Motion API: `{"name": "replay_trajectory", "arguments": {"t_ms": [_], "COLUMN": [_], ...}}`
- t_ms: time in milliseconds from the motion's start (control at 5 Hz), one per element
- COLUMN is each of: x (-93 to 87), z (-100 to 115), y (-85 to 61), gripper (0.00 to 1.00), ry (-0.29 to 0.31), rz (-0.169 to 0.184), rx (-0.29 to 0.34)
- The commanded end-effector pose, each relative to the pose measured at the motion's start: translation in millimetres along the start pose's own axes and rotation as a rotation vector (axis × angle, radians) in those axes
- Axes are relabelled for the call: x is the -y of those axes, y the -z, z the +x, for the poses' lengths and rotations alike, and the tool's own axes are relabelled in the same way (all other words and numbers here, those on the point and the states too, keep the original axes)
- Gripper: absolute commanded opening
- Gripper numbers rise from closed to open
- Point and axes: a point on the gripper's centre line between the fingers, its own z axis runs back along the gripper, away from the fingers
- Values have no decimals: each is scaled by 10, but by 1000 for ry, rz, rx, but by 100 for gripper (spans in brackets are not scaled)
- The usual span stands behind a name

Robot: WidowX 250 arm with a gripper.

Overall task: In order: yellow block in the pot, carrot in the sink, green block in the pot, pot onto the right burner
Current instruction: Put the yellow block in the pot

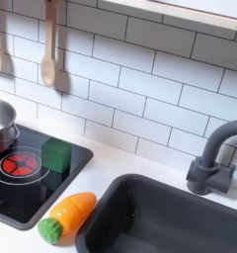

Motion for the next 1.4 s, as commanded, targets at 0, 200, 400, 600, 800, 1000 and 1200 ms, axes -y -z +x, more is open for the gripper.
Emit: {"name": "replay_trajectory", "arguments": {"t_ms": [0, 200, 400, 600, 800, 1000, 1200], "x": [-72, -124, -153, -171, -232, -220, -231], "z": [159, 210, 276, 310, 279, 264, 209], "y": [35, 173, 199, 253, 320, 361, 499], "gripper": [0, 0, 0, 0, 0, 0, 0], "ry": [-24, -49, -58, -56, -63, -55, -55], "rz": [26, 20, 16, 16, 24, 23, 31], "rx": [44, 9, 0, -16, -32, -32, -62]}}
